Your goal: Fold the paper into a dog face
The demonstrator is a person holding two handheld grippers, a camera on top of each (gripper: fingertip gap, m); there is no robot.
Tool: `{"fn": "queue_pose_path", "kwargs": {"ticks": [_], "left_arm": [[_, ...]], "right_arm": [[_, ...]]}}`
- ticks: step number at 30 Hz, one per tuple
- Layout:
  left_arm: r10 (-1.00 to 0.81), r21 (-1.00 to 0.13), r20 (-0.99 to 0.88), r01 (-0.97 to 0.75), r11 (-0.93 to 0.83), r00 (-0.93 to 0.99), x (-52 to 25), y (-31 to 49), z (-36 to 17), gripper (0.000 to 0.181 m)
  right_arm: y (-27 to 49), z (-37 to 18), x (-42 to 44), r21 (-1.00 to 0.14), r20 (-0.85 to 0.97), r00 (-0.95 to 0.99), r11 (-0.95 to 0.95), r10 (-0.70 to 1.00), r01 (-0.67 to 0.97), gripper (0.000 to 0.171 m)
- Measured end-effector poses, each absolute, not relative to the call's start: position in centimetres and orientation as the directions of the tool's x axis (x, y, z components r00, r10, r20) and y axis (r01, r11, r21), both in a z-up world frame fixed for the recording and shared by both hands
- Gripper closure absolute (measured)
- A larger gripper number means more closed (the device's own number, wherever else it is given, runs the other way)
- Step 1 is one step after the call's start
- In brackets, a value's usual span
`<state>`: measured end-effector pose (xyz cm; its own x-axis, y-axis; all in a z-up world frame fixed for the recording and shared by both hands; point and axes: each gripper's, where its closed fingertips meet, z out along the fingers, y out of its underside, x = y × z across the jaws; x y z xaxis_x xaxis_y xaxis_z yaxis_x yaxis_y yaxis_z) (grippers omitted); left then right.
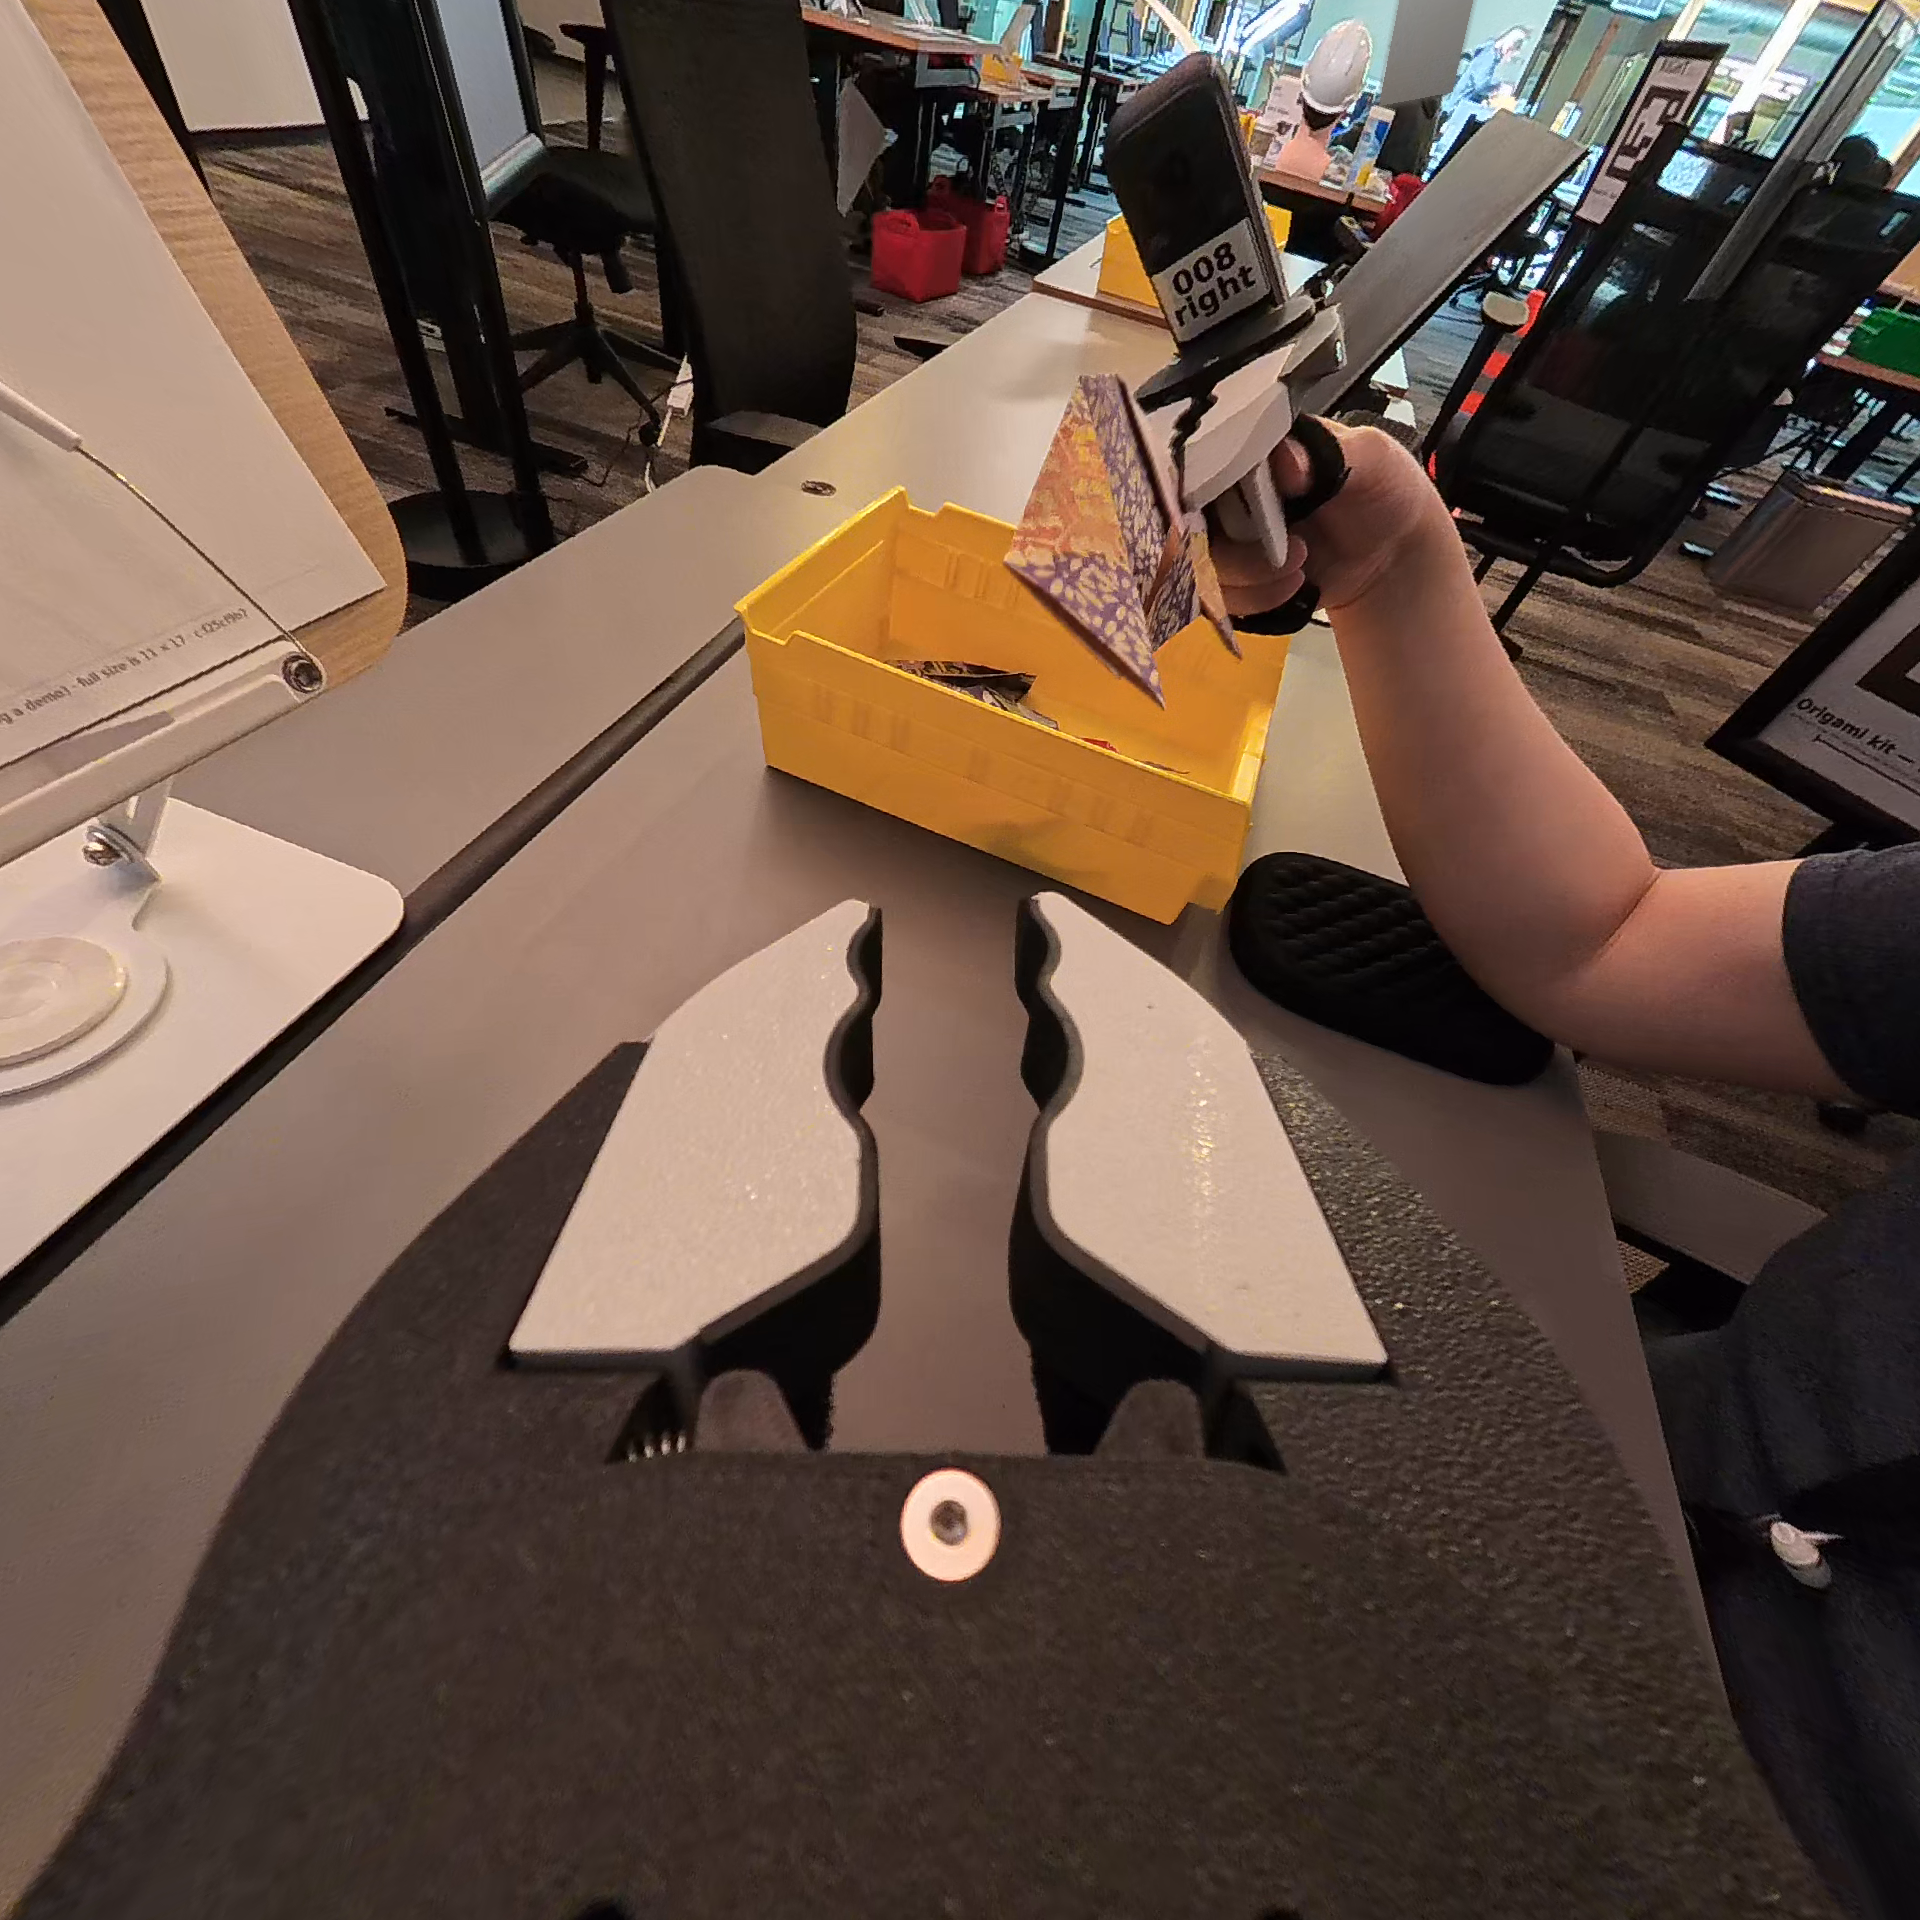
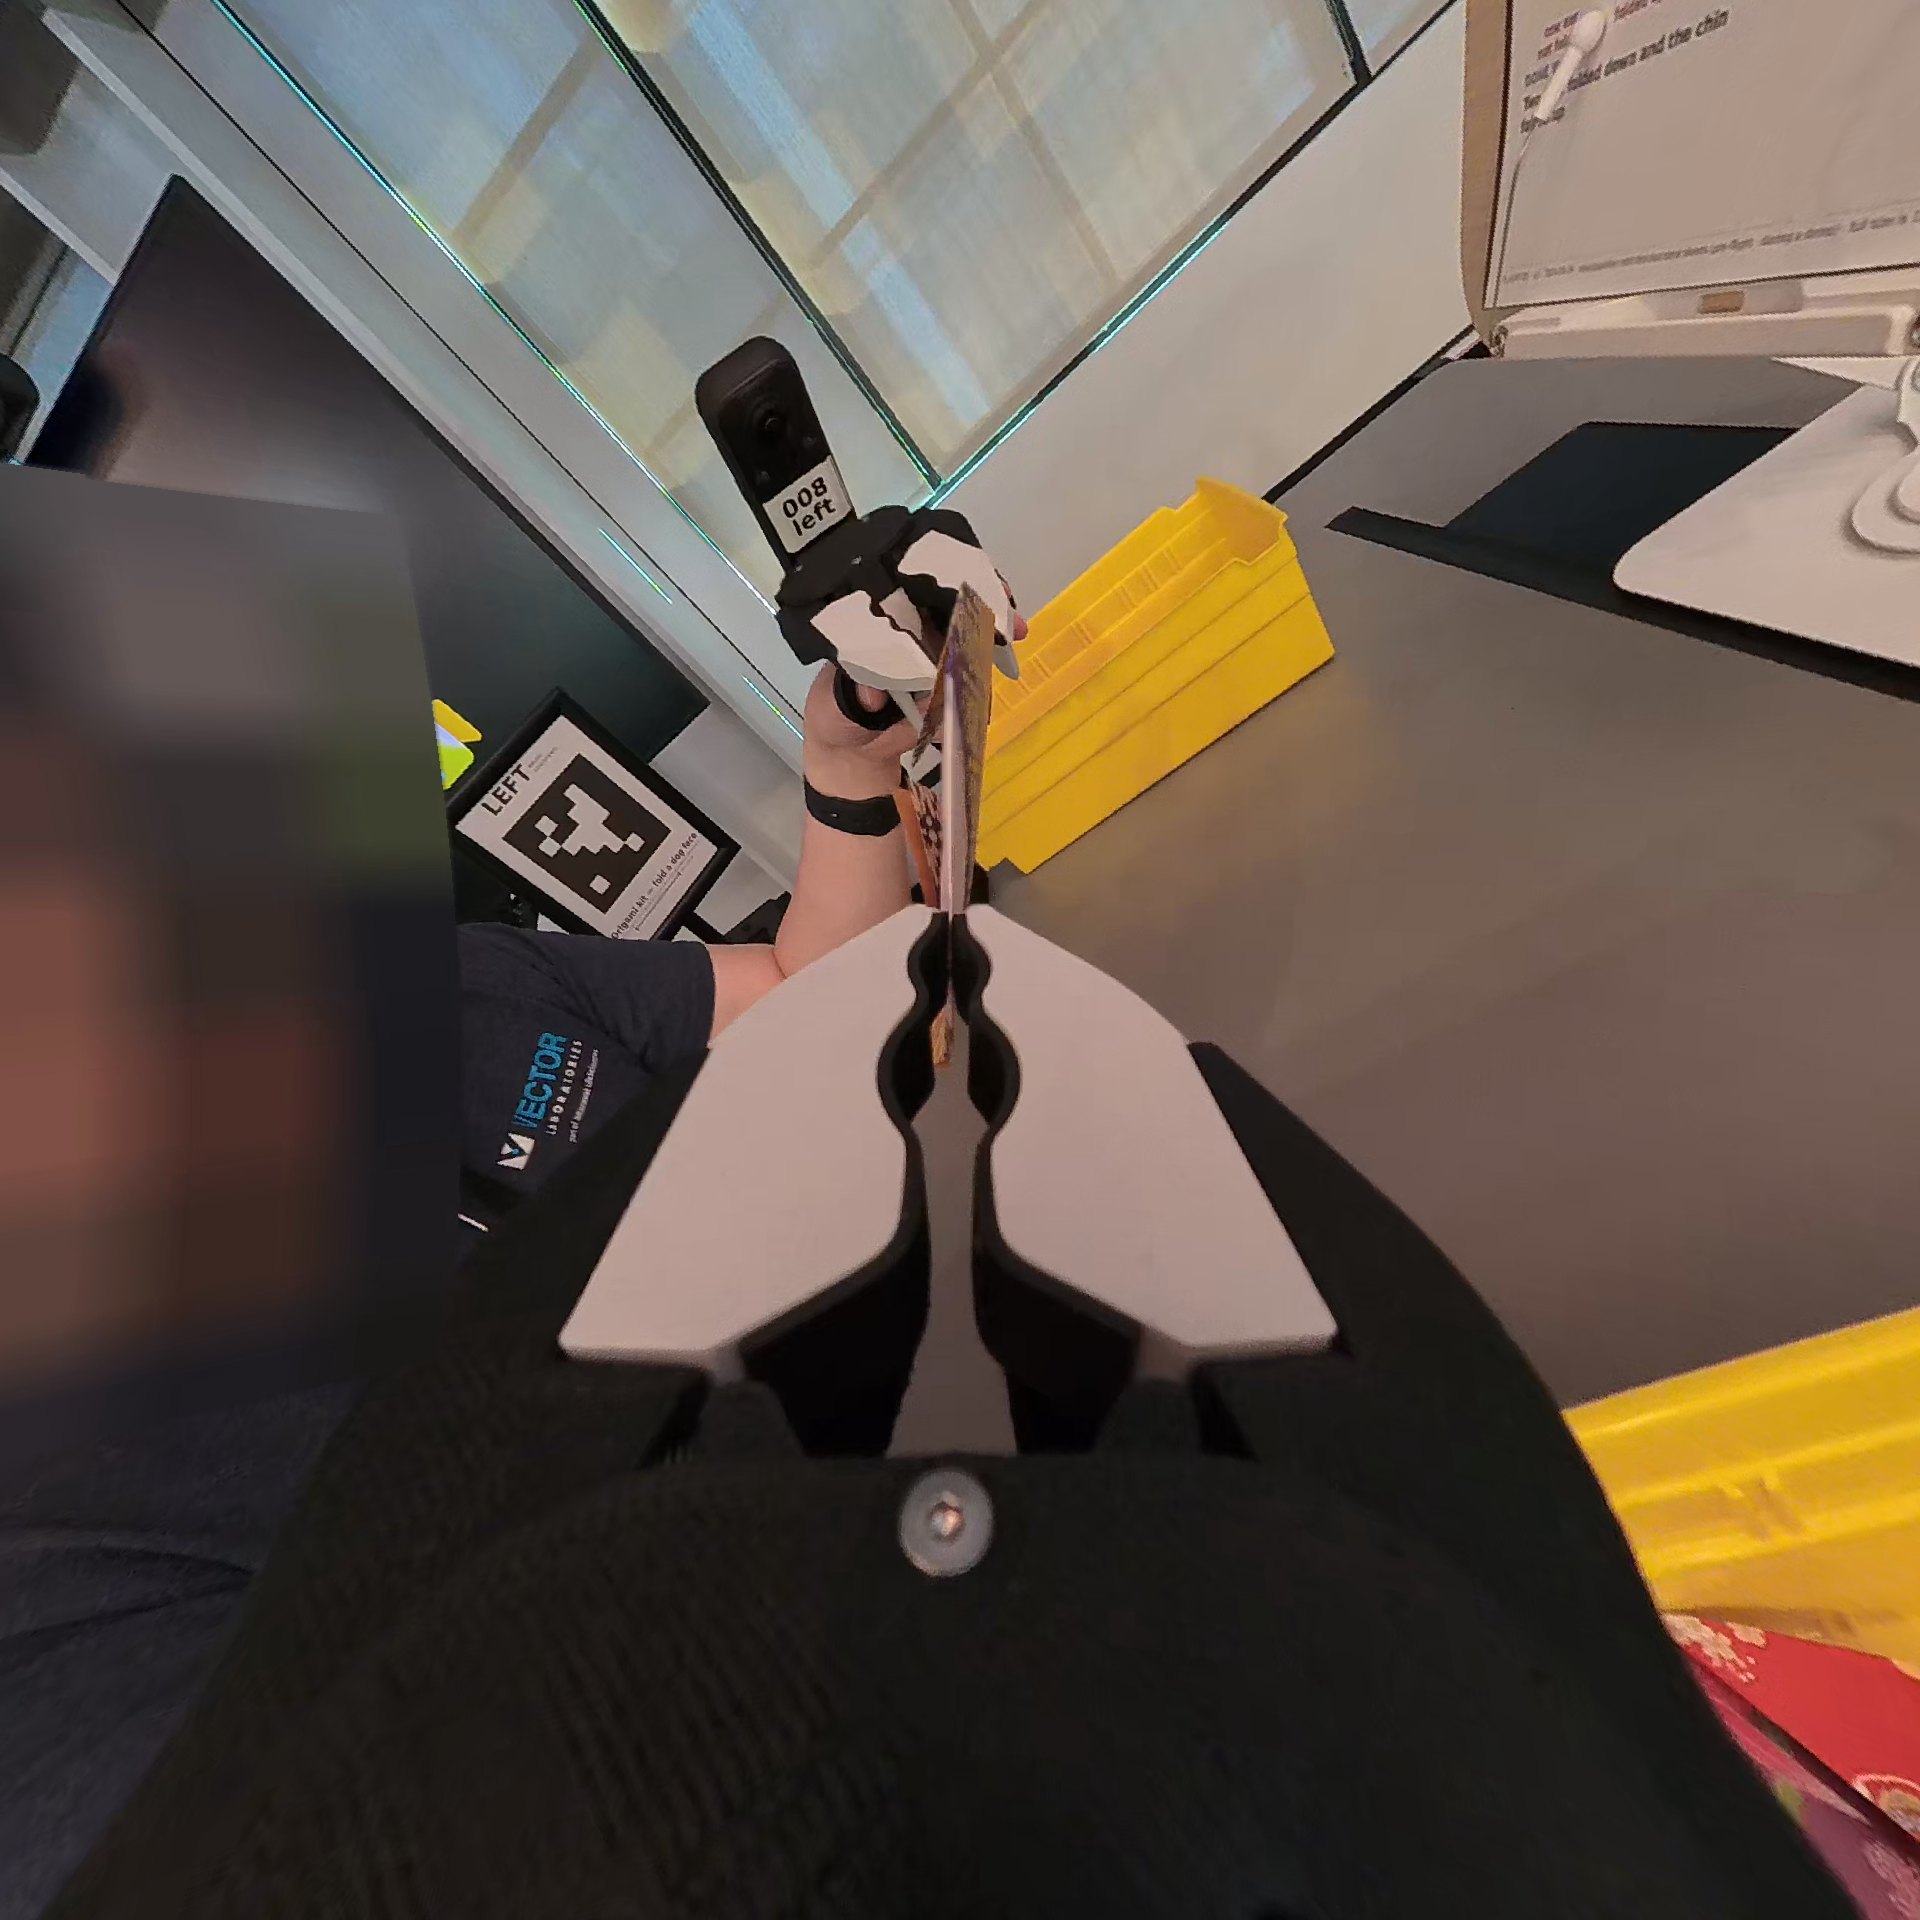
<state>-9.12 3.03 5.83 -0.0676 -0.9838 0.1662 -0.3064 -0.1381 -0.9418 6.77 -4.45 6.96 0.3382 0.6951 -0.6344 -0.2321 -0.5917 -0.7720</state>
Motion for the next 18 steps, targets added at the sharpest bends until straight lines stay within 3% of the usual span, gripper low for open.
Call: {"fn": "queue_pose_path", "kwargs": {"ticks": [18], "left_arm": [[-0.984, -0.943, 0.163, -0.304, -0.136, -0.066, -9.2, 3.0, 5.9, 0.157]], "right_arm": [[-6.6, 9.6, 4.9, -0.858, -0.511, 0.345, -0.49, 0.787, -0.155, 0.17]]}}
